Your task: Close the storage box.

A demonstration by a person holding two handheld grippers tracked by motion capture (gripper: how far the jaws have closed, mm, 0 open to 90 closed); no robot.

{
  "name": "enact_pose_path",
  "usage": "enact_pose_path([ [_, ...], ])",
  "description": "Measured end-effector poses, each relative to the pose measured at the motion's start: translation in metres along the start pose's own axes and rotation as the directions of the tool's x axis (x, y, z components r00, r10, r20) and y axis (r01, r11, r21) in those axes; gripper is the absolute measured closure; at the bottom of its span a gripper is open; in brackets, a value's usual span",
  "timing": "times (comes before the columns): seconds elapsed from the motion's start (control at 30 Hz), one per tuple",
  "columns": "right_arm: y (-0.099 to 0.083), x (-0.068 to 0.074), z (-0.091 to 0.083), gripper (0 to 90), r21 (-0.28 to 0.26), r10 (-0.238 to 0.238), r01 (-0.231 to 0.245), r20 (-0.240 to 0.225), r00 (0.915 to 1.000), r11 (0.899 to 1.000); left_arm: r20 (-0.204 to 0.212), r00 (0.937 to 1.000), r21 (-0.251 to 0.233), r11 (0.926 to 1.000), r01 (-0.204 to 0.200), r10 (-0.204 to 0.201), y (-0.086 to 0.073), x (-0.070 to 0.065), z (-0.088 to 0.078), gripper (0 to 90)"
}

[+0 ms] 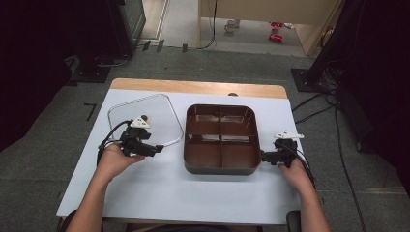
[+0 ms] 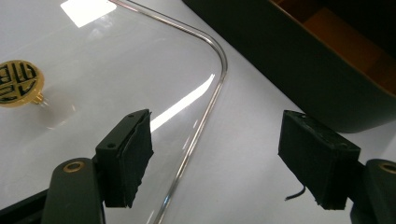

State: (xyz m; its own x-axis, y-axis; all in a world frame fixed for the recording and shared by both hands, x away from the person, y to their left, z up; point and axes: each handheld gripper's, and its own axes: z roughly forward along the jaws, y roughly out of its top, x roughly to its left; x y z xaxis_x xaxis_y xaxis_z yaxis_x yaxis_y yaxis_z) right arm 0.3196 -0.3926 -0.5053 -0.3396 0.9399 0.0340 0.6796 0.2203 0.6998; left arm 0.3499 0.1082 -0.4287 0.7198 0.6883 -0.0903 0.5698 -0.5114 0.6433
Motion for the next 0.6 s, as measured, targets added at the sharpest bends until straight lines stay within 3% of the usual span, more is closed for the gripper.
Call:
enact_pose_path([
  [0.17,0.0,0.0,0.0,0.0,0.0,0.001,-0.001,0.0,1.0,1.0,-0.001,1.0,-0.019,0.9998,0.003,-0.003,0.005,0.01,-0.002,24.2],
  [0.37,0.0,0.0,0.0,0.0,0.0,0.0,0.0,0.0,1.0,1.0,0.007,1.0,-0.01,1.0,-0.001,0.001,0.009,0.016,0.001,25.5],
  [0.6,0.0,0.0,0.0,0.0,0.0,0.0,0.0,0.0,1.0,1.0,0.02,0.9997,-0.016,0.9998,0.012,-0.012,0.017,0.031,0.001,25.7],
])
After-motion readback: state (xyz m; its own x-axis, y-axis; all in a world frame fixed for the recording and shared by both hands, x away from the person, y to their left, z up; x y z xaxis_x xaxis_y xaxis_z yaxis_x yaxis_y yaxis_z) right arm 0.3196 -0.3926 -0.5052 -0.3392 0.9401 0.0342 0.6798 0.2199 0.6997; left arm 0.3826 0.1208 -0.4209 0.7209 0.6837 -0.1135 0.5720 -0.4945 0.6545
